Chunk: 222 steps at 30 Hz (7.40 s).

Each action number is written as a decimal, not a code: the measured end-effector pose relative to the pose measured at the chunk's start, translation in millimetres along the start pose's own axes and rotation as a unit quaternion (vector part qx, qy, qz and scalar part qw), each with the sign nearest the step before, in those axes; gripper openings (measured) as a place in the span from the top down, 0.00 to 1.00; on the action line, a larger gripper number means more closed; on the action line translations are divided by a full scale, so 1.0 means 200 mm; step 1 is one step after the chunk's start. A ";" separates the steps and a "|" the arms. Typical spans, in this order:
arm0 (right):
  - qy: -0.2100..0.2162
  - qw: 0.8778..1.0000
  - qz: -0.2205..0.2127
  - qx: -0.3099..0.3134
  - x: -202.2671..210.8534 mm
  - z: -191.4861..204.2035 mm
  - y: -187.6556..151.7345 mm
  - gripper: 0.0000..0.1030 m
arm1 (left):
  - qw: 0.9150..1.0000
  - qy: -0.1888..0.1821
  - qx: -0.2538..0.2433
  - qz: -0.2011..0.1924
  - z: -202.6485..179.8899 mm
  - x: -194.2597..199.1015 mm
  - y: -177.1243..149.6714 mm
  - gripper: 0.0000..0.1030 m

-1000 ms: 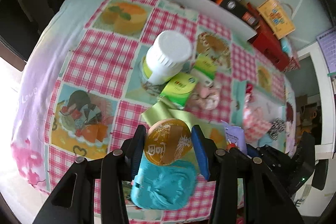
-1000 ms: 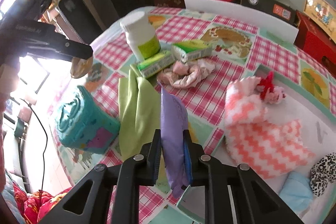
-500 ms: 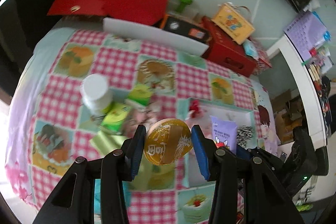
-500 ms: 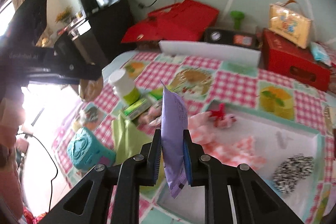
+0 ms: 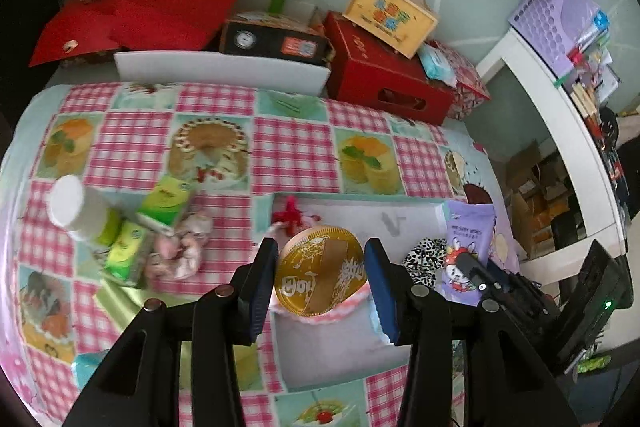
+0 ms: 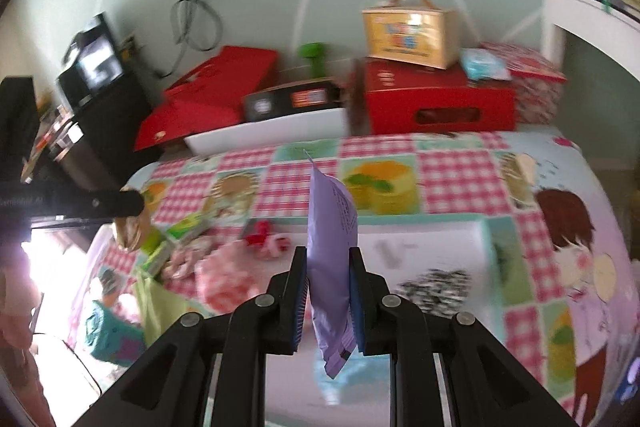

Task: Organize soft objects
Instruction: 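Carry the packet with the right gripper while the left gripper carries the ball to the tray, then release the packet with the right gripper while the left gripper drops the ball, then withdraw both grippers from the tray back toward the pile, then grasp the light-green cloth with the right gripper while the left gripper moves to the green tissue pack, then grasp the green tissue pack with the left gripper while the right gripper lifts the green cloth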

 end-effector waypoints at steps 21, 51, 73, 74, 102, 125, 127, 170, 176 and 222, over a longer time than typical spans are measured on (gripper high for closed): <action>-0.011 0.998 0.028 -0.049 -0.15 -0.16 -0.04 0.80 | 0.998 0.026 -0.004 0.053 -0.10 -0.57 -0.06 0.55; -0.052 0.995 0.088 -0.018 -0.32 -0.11 -0.14 0.78 | 0.997 0.038 0.057 0.018 -0.01 -0.55 -0.11 0.17; -0.119 0.989 0.084 0.010 -0.32 -0.17 -0.15 0.00 | 0.994 0.079 0.072 0.011 0.12 -0.48 -0.18 0.07; -0.120 0.989 0.082 0.007 -0.31 -0.17 -0.14 0.00 | 0.994 0.080 0.073 0.012 0.12 -0.48 -0.18 0.07; -0.106 0.991 0.078 -0.018 -0.29 -0.16 -0.13 0.00 | 0.993 0.043 0.091 -0.069 0.17 -0.23 -0.14 0.01; -0.037 0.998 0.045 0.024 -0.25 0.23 -0.11 0.00 | 0.963 0.122 0.197 -0.135 0.95 0.36 -0.33 0.01; -0.018 0.998 0.046 0.040 -0.25 0.32 -0.13 0.00 | 0.964 0.125 0.196 -0.132 0.99 0.39 -0.35 0.01; 0.072 0.911 0.225 0.337 -0.64 1.06 -1.06 0.10 | 0.980 0.065 0.143 0.125 1.33 -0.04 -0.79 0.01; 0.054 0.907 0.202 0.367 -0.65 1.07 -1.10 0.15 | 0.980 0.061 0.138 0.133 1.33 -0.08 -0.81 0.01; 0.034 0.957 0.185 0.223 -0.70 0.84 -0.76 0.88 | 0.984 0.038 0.042 0.169 0.99 -0.67 -0.29 0.45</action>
Point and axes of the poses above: each gripper's, at about its wrist camera, not at the fingertips, and x roughly against the way its jaws point, z to its left, y to its top, the point moved 9 cm from there along -x, roughly the way its jaws point, and after that the axes turned 10 degrees about -x, right-handed, at the moved point
